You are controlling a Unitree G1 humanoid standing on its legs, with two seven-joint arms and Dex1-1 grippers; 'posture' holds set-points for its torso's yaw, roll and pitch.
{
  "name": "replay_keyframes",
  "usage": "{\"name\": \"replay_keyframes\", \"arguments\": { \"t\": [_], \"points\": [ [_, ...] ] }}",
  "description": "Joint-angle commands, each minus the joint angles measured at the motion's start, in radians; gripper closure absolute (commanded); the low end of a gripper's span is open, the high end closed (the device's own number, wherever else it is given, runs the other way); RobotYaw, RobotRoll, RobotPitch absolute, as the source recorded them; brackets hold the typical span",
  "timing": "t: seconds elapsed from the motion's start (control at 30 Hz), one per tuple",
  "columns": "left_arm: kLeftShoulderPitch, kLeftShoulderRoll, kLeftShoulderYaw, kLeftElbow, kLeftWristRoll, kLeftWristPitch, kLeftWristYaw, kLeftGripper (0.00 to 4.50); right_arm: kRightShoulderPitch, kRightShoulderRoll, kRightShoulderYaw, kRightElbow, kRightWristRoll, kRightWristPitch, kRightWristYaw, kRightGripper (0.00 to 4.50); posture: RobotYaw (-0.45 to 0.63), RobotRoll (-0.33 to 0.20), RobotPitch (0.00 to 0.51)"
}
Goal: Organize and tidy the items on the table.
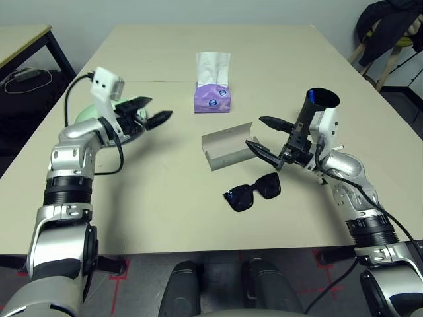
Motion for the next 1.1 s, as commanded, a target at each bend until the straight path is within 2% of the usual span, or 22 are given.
{"name": "replay_keyframes", "arguments": {
  "t": [0.03, 0.37, 0.57, 0.77, 0.9, 1.1],
  "points": [
    [0.034, -0.002, -0.010, -0.025, -0.009, -0.034, -0.034, 0.01, 0.003, -0.019, -0.019, -0.019, 0.017, 0.013, 0.022, 0.00, 0.11, 0.000, 0.106],
    [0.131, 0.015, -0.069, -0.134, -0.016, -0.120, -0.212, 0.01, 0.019, -0.090, 0.005, -0.083, 0.005, 0.026, 0.096, 0.00, 0.10, 0.000, 0.116],
    [0.192, 0.029, -0.138, -0.167, -0.008, -0.222, -0.357, 0.01, -0.034, -0.235, 0.111, -0.166, -0.118, 0.104, 0.163, 0.00, 0.08, 0.000, 0.122],
    [0.215, 0.009, -0.164, -0.167, -0.012, -0.302, -0.407, 0.01, -0.072, -0.362, 0.222, -0.358, -0.213, 0.318, 0.194, 0.00, 0.08, 0.000, 0.131],
    [0.227, -0.015, -0.168, -0.195, -0.039, -0.305, -0.418, 0.01, -0.103, -0.395, 0.278, -0.449, -0.219, 0.435, 0.229, 0.00, 0.09, 0.000, 0.142],
    [0.242, -0.032, -0.173, -0.236, -0.074, -0.301, -0.439, 0.01, -0.196, -0.439, 0.394, -0.492, -0.294, 0.515, 0.298, 0.00, 0.09, 0.000, 0.152]
  ]
}}
